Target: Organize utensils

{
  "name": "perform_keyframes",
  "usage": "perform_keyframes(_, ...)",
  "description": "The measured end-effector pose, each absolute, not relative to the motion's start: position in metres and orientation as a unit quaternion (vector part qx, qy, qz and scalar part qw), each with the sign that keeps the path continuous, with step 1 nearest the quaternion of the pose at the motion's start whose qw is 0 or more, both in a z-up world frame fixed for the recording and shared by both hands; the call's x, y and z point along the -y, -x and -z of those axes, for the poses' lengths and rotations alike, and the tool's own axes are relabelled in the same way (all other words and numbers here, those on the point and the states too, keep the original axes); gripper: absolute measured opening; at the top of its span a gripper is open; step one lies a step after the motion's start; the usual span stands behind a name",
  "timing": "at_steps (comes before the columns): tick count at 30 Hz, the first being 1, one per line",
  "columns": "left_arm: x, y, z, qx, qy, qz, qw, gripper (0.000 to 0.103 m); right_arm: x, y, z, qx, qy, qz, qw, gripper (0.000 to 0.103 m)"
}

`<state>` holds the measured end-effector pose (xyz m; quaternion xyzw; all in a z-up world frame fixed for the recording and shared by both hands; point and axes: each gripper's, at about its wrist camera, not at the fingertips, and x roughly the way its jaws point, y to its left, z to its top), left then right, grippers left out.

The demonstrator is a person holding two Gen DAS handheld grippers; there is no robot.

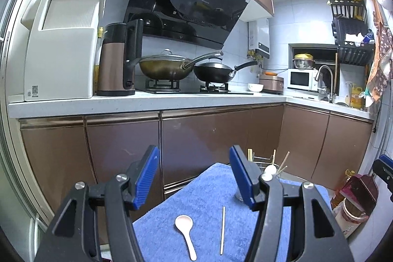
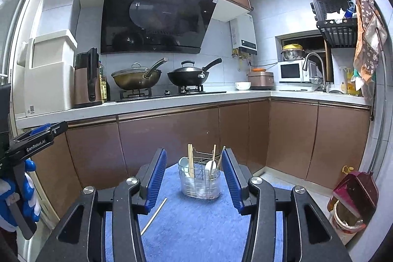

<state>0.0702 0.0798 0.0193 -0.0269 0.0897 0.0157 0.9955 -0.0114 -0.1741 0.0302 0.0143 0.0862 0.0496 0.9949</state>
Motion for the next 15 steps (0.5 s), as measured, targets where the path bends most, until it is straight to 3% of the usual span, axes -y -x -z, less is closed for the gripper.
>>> perform_keyframes(15,-0.056,-0.072,0.001,-0.109,0.0,-0.009,0.994,0.058,0.181,0.006,-0.014,-0.107,-0.027,-0.054,0.992,0.046)
